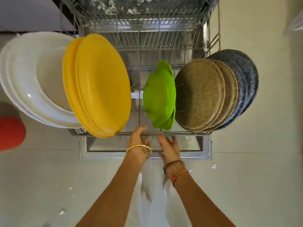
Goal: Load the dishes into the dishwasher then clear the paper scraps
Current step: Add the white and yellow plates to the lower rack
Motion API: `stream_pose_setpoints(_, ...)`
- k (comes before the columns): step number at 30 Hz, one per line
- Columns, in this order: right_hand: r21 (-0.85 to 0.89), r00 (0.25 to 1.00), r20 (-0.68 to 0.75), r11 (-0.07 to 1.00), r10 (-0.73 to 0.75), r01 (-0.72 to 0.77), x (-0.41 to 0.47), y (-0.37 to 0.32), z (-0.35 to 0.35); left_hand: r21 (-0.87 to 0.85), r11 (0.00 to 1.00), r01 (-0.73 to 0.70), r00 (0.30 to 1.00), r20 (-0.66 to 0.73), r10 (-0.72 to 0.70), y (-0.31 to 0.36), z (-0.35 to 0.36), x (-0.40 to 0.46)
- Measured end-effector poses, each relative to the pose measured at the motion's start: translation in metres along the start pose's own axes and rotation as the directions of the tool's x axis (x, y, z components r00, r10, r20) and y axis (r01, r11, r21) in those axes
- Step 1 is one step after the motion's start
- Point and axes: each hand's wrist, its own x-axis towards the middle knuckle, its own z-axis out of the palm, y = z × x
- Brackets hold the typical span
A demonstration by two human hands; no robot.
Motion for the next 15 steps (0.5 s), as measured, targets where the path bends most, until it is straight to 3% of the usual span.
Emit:
stream_pose_setpoints(11, -0.043, 0.988, -0.140, 0.997, -0.065, 0.060, 0.006, -0.040, 0.024, 0.057, 0.995, -0.086, 0.991, -0.103, 0.091, 0.024, 0.013, 0.015)
stream_pose_setpoints(15, -0.027, 0.976, -0.193, 0.995, -0.100, 0.097, 0.022, -0.061, 0.047, 0.084, 0.990, -0.111, 0.990, -0.074, 0.117, 0.046, 0.033, 0.025)
